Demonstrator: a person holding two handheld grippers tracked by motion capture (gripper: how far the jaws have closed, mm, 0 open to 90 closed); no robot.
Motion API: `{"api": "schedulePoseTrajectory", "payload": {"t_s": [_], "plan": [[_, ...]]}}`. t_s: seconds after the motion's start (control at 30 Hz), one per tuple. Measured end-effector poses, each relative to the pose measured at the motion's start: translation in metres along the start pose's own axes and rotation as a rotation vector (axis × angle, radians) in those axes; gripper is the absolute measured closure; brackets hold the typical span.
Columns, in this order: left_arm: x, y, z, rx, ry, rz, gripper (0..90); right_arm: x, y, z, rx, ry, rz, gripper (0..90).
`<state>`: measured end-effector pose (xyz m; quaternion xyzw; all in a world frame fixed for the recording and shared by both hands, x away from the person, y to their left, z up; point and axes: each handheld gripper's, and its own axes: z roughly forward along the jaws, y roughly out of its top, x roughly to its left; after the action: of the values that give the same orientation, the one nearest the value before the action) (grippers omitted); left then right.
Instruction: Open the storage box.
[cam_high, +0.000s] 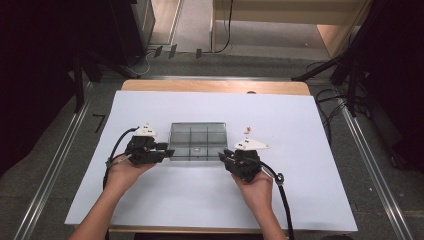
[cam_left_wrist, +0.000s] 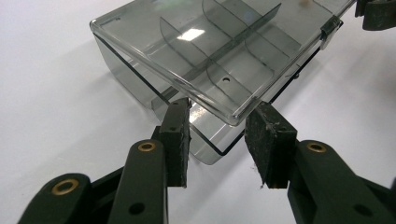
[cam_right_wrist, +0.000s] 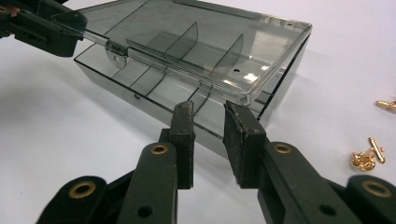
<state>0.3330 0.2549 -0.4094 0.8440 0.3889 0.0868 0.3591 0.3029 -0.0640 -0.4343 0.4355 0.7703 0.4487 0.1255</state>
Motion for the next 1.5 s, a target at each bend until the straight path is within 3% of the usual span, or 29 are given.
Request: {"api": "schedulePoseTrajectory", "payload": {"t_s": [0.4,0.77,0.93,1.4,1.5], "plan": [[0.002,0.013,-0.006,-0.009,0.014,-0.007,59.8,-0.010,0.021,-0.004,0.038,-0.001,-0.041,73.4],[0.009,0.036,-0.013,-0.030,0.052,0.011,55.5,-0.025,0.051,-0.006,0.033,0.006,-0.041,71.9],[0.013,0.047,-0.014,-0.049,0.065,0.011,56.5,-0.028,0.065,-0.002,0.032,-0.012,-0.080,71.7],[0.033,0.069,-0.008,-0.096,0.069,-0.025,60.7,-0.045,0.094,0.013,0.032,-0.006,-0.072,73.4],[0.035,0.073,-0.003,-0.097,0.084,-0.011,61.3,-0.046,0.097,0.018,0.032,-0.015,-0.085,73.4]]}}
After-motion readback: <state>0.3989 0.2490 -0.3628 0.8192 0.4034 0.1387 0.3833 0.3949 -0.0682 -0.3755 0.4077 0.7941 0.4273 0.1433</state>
